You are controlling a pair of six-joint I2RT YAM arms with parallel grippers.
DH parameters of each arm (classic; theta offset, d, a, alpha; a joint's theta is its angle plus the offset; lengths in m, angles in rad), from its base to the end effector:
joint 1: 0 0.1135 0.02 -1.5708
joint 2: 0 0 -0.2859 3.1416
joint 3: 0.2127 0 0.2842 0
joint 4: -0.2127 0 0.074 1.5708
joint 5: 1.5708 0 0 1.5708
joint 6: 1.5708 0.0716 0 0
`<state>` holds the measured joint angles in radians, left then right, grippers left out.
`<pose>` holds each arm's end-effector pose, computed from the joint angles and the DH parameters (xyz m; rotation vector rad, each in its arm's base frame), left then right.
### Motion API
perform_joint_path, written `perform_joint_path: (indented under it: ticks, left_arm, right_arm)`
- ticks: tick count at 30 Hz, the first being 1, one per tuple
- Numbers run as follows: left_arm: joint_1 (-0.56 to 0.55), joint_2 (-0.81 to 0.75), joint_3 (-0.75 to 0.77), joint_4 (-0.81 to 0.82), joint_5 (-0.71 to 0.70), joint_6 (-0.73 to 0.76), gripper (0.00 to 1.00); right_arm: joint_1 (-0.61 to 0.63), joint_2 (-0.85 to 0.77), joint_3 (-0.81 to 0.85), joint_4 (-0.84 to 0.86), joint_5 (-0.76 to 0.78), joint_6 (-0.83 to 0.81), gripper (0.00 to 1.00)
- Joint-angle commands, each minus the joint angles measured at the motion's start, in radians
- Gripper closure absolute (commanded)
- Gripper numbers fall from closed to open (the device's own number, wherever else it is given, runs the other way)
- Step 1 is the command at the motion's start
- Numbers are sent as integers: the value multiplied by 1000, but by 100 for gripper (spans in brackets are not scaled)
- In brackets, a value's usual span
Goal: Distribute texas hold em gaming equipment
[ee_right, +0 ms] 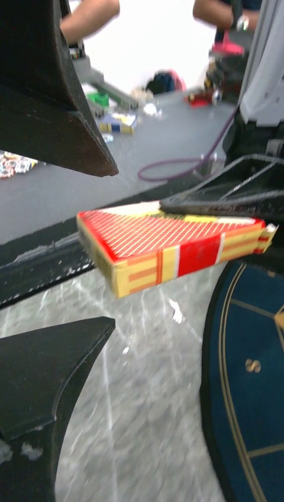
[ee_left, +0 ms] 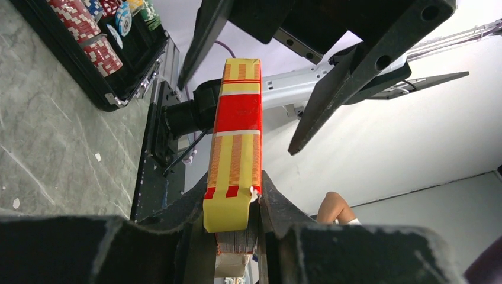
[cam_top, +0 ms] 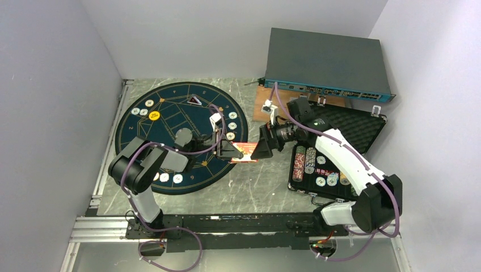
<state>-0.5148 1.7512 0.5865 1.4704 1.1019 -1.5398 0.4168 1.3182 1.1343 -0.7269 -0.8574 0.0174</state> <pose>0.2624 -0.2218 0.1953 0.3596 1.9204 -2.2241 0.2586 0.1737 0.3030 -0.8448 2.2789 1.2489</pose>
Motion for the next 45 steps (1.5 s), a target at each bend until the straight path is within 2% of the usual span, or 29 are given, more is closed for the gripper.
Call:
perform_joint_path:
  ticks: [1, 3, 5, 12, 16, 18, 27, 34, 37, 42, 45]
  left_arm:
    - [-14, -22, 6, 197, -14, -8, 100]
    - [-14, -16, 6, 198, -17, -16, 100]
    - [-14, -15, 6, 198, -22, -23, 100]
    - [-21, 2, -1, 183, -30, -46, 100]
    - [-39, -1, -11, 95, -18, -2, 75]
    - [-48, 11, -6, 101, -16, -9, 67]
    - [-77, 93, 38, 192, -7, -86, 52]
    - [-80, 126, 55, 196, 1, -109, 51]
    - [-79, 122, 53, 196, 5, -111, 49]
    - [-80, 118, 55, 196, 9, -114, 50]
    - [-80, 118, 58, 196, 12, -115, 48]
  right_arm:
    - [1, -21, -51, 257, -206, 203, 13]
    - [2, -24, -74, 298, -229, 235, 24]
    - [2, -27, -109, 337, -239, 278, 42]
    - [-25, -38, -120, 337, -271, 331, 78]
    - [-70, -49, -141, 356, -302, 434, 91]
    - [-77, -56, -162, 393, -304, 504, 90]
    - [-99, -66, -238, 512, -301, 738, 86]
    - [-105, -70, -259, 540, -285, 798, 82]
    - [-108, -67, -254, 522, -279, 787, 69]
    - [-110, -66, -266, 531, -283, 799, 74]
    - [-110, -63, -259, 523, -276, 791, 72]
